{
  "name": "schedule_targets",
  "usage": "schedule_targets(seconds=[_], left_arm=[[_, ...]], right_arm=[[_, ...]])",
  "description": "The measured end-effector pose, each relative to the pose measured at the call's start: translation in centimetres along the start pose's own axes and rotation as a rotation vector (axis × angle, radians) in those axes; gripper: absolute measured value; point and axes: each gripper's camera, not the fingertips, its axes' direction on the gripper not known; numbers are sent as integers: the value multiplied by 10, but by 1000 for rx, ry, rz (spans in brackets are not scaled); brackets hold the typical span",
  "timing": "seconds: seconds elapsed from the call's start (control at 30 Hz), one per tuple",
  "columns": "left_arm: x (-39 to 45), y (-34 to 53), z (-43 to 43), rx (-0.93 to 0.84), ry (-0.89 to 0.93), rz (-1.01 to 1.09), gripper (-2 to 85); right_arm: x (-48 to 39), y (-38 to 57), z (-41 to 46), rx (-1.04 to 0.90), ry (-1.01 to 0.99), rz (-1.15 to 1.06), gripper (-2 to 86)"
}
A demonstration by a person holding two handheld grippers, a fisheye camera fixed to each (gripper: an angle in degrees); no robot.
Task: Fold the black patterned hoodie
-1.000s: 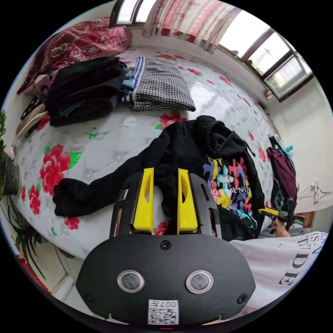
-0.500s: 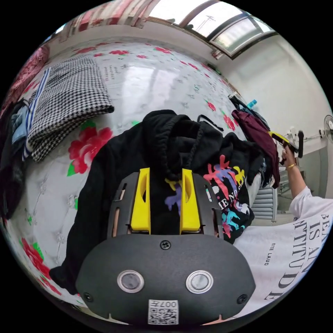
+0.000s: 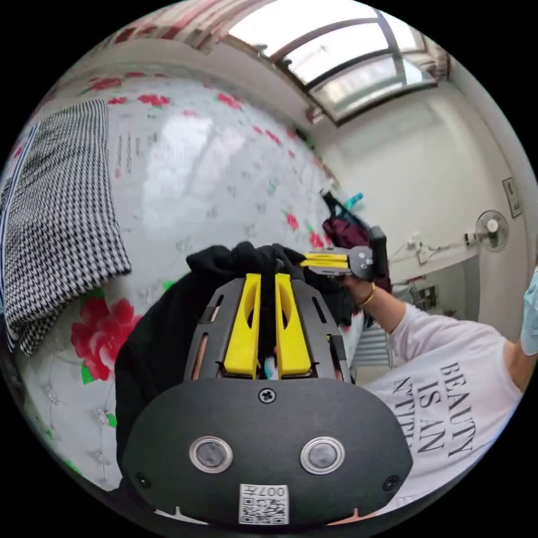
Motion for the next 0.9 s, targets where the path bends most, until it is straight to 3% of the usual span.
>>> schedule_targets(seconds=[0.07,0.17,0.23,0.33,0.47,0.53,0.7,0.9], left_arm=[[20,-34,-26,162,-90,100,40],[43,-93,-30,272,-215,159,49],[41,-116,-17,246,-313,110,65],[32,-98,0,154,-436,40,87],[33,28,12,23,-496,104,94],[31,103,14,-64,-514,76,91],[32,305,-16,-251,-488,-236,94],[29,356,-46,-196,-464,-356,116]], right_arm=[[28,-26,-40,126,-67,47,20],[52,-68,-70,253,69,96,18],[69,-85,-69,219,210,225,31],[63,-49,-78,276,114,211,46],[35,55,-56,209,-17,197,71],[14,150,-27,56,-117,270,82],[-37,322,-20,-124,-130,500,94],[-77,381,-25,-185,-117,493,110]])
